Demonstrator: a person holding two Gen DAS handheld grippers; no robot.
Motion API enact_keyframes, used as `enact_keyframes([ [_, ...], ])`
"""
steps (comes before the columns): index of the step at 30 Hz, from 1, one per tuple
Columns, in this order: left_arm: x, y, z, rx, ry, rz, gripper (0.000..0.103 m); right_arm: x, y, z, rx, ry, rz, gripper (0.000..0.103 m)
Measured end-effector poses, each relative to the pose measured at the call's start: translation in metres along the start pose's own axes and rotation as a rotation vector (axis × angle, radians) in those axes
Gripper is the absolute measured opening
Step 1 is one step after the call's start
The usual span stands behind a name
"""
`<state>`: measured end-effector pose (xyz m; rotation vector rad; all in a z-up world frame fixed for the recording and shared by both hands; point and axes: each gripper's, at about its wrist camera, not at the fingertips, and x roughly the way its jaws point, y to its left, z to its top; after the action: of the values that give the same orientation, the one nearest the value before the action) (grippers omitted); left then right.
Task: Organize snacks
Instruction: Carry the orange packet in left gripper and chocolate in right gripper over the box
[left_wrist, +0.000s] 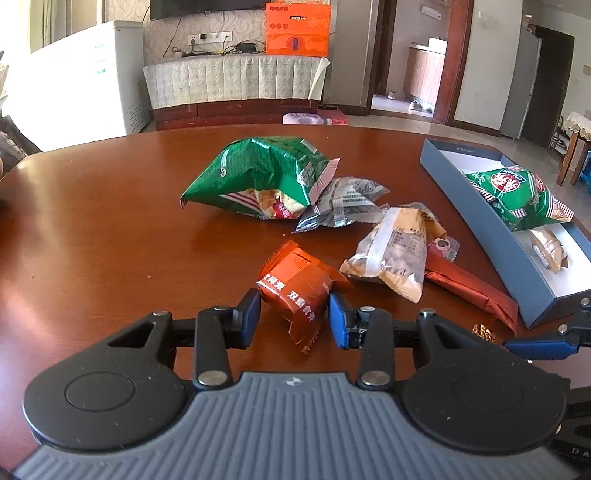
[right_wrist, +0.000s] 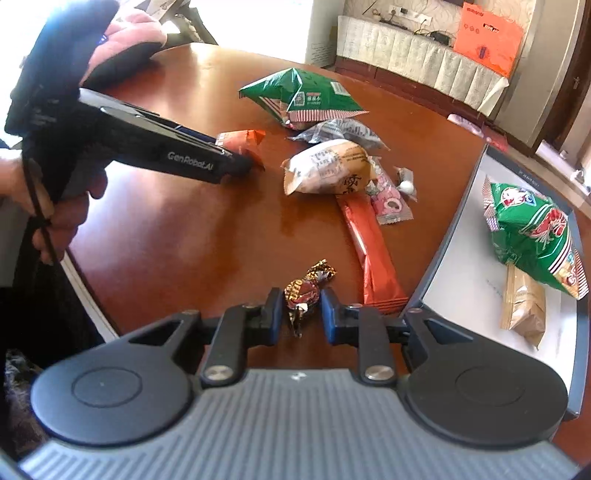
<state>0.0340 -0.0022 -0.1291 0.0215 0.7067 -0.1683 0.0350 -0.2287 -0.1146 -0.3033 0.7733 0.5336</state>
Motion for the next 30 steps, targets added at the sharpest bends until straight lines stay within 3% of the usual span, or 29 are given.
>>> enact_keyframes([
  [14, -0.017, -0.002, 0.012, -0.018, -0.039, -0.011, 0.045, -0.03, -0.02, 0.011, 0.059, -0.157, -0.021, 0.025],
  [30, -0.025, -0.053, 0.044, 0.052, -0.076, -0.074, 0.045, -0.057, -0.061, 0.001, 0.171, -0.235, -0.07, 0.025],
])
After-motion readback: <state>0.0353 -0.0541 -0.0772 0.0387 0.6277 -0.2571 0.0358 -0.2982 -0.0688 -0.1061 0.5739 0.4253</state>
